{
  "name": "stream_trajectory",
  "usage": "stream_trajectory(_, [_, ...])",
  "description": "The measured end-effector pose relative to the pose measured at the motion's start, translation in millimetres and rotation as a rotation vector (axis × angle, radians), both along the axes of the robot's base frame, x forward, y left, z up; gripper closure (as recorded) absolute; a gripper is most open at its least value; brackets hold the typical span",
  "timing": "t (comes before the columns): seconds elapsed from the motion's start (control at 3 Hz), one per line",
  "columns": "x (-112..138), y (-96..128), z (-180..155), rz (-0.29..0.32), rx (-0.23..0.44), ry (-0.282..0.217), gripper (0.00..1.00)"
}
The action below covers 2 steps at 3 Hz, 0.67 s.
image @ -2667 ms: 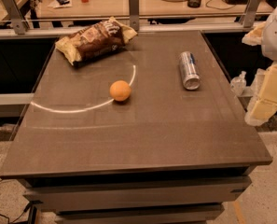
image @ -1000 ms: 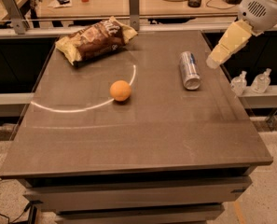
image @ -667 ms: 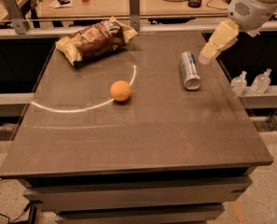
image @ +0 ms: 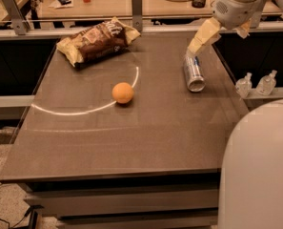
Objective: Place redbull can upright
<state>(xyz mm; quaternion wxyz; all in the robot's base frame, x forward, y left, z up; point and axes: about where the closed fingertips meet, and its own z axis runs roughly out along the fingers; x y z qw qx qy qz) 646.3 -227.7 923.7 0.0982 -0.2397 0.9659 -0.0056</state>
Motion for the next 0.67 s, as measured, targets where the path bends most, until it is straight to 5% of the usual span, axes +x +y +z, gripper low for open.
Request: stream_trajectory(0.67, [49.7,26.2,-27.3,-0.056,0.042,0.018,0.00])
